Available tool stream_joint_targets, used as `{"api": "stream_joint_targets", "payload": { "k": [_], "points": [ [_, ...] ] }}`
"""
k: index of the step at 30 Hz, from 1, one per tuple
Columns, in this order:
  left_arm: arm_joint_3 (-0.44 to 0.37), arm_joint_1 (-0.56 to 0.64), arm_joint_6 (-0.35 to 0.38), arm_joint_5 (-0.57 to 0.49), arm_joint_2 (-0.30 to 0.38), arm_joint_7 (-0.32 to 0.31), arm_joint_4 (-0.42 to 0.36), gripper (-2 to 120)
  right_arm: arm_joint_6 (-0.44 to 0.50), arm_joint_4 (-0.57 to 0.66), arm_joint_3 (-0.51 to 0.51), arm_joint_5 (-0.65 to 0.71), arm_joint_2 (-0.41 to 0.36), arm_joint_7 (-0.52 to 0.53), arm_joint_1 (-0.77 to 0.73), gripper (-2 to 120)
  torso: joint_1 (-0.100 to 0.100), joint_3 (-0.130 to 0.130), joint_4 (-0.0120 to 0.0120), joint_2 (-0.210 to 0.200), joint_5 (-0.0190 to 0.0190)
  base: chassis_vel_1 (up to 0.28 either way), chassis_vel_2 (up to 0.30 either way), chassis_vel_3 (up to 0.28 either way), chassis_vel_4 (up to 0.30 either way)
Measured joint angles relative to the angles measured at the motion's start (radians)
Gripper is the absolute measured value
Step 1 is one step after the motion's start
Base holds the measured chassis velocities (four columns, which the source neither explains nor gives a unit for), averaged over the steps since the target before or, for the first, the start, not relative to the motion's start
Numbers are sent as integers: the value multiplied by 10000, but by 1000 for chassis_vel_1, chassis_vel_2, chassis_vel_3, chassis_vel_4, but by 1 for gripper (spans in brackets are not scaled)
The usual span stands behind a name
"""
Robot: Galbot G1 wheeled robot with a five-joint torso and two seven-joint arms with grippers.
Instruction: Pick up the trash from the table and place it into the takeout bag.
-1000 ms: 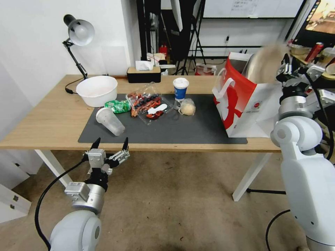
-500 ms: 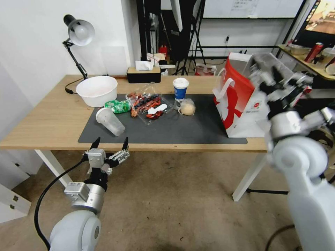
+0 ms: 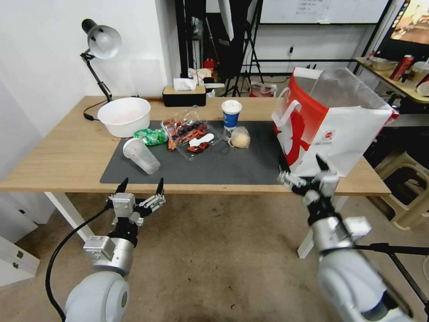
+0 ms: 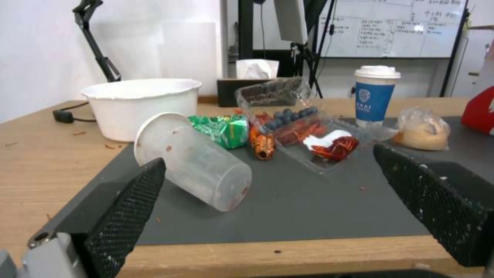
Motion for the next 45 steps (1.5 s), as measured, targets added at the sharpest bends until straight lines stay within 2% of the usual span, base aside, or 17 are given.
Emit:
{"api": "stream_joint_targets", "payload": {
  "k": [8, 19, 25, 34, 37, 42, 45],
  "points": [
    [-21, 70, -132, -13, 45, -22, 75, 100, 686, -731, -404, -588, 397, 348, -428, 100, 0, 0, 0, -1, -1, 0, 0, 0, 0],
    [-44, 68, -197, -24, 60, -31, 114, 100, 461, -733, -420, -169, 389, 389, 17, 100, 0, 0, -1, 0, 0, 0, 0, 0, 0],
    [-49, 30, -200, -24, 51, -33, 156, 100, -33, -704, -543, 539, 178, 448, 691, 100, 0, 0, 0, -1, 0, 0, 0, 0, 0],
    [-43, -32, -244, -4, -17, -33, 322, 100, -1081, -1127, -897, 2347, -187, 534, 2310, 100, 0, 1, -1, -1, 0, 0, 0, 0, 0],
    [-59, -58, -271, 11, -66, -32, 388, 100, -1998, -1767, -1376, 3346, -356, 837, 3811, 100, 1, 1, 1, -1, 0, 0, 0, 0, 0],
    [-80, -52, -369, 23, -115, -33, 430, 100, -2615, -2499, -1826, 4083, -458, 1015, 4965, 100, 0, 2, 0, -1, -1, 0, 0, 0, 0],
    [-124, -49, -423, 25, -132, -39, 459, 100, -3044, -3365, -2250, 4708, -478, 1048, 5863, 100, 1, 2, -1, -1, -1, 0, 0, 0, 0]
  ]
}}
